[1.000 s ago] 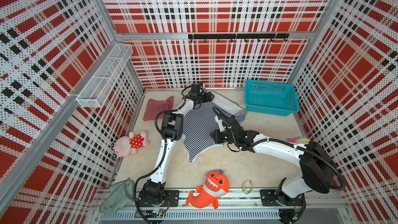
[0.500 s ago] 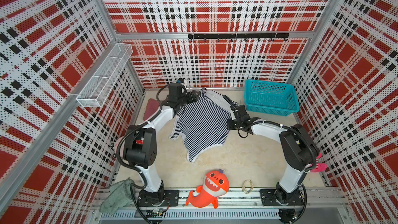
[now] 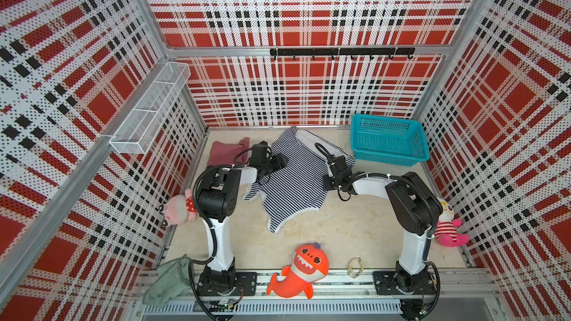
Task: Fold and stack tank tops
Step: Rotate the tank top at the top-center of the table, then smooth out the tank top at the center of the table.
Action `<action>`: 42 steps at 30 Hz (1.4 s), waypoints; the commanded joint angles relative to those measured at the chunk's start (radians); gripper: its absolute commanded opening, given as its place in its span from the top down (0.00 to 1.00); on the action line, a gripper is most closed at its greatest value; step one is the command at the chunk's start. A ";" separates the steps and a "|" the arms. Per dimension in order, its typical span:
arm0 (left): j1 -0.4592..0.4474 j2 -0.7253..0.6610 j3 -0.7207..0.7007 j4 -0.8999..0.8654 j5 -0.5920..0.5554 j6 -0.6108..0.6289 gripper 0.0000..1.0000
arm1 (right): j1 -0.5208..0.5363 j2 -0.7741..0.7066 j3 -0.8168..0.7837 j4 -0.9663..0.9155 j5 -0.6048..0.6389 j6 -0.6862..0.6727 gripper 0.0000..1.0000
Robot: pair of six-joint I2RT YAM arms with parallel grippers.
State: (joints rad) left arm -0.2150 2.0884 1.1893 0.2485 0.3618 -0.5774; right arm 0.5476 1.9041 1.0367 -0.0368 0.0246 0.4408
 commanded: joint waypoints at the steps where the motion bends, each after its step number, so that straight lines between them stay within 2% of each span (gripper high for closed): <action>1: -0.008 0.106 0.076 -0.028 0.035 -0.001 0.22 | 0.063 -0.007 -0.102 -0.066 -0.008 0.079 0.98; 5: -0.021 0.199 0.194 -0.113 0.040 0.032 0.22 | 0.173 -0.022 -0.139 -0.120 0.024 0.164 0.98; 9: -0.024 0.264 0.301 -0.193 0.036 0.058 0.21 | 0.285 -0.039 -0.213 -0.048 -0.072 0.346 0.98; 12: -0.024 0.318 0.406 -0.278 0.036 0.094 0.21 | 0.396 -0.099 -0.266 0.066 -0.144 0.496 0.98; 13: -0.060 0.342 0.442 -0.310 0.040 0.108 0.21 | 0.423 -0.128 -0.273 0.091 -0.146 0.527 0.97; 15: -0.074 0.375 0.500 -0.345 0.051 0.120 0.21 | 0.439 -0.188 -0.249 0.036 -0.106 0.534 0.94; 18: -0.094 0.398 0.549 -0.356 0.065 0.140 0.20 | 0.433 -0.303 -0.185 -0.117 0.029 0.468 0.88; 21: -0.100 0.362 0.563 -0.365 0.054 0.168 0.19 | 0.396 -0.392 -0.111 -0.274 0.146 0.361 0.84; 25: -0.079 0.252 0.510 -0.371 0.005 0.199 0.17 | 0.264 -0.449 -0.098 -0.357 0.171 0.220 0.80; 28: -0.061 0.160 0.444 -0.374 -0.029 0.237 0.16 | 0.179 -0.467 -0.098 -0.332 0.138 0.120 0.79; 30: -0.054 0.100 0.398 -0.377 -0.045 0.251 0.16 | 0.129 -0.451 -0.088 -0.299 0.104 0.006 0.77; 33: -0.062 0.013 0.308 -0.375 -0.053 0.252 0.15 | 0.071 -0.375 -0.039 -0.309 0.050 -0.123 0.70; 36: -0.107 -0.063 0.170 -0.317 -0.041 0.216 0.15 | 0.028 -0.280 0.009 -0.337 0.006 -0.248 0.63; 40: -0.165 -0.127 0.006 -0.220 -0.050 0.160 0.15 | -0.009 -0.197 0.061 -0.396 -0.070 -0.324 0.53; 42: -0.170 -0.151 -0.069 -0.164 -0.043 0.122 0.15 | -0.017 -0.182 0.066 -0.397 -0.105 -0.341 0.53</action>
State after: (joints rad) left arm -0.3679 1.9656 1.1969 0.0048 0.3145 -0.4038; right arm 0.5434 1.7084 1.0794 -0.3859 -0.0086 0.2012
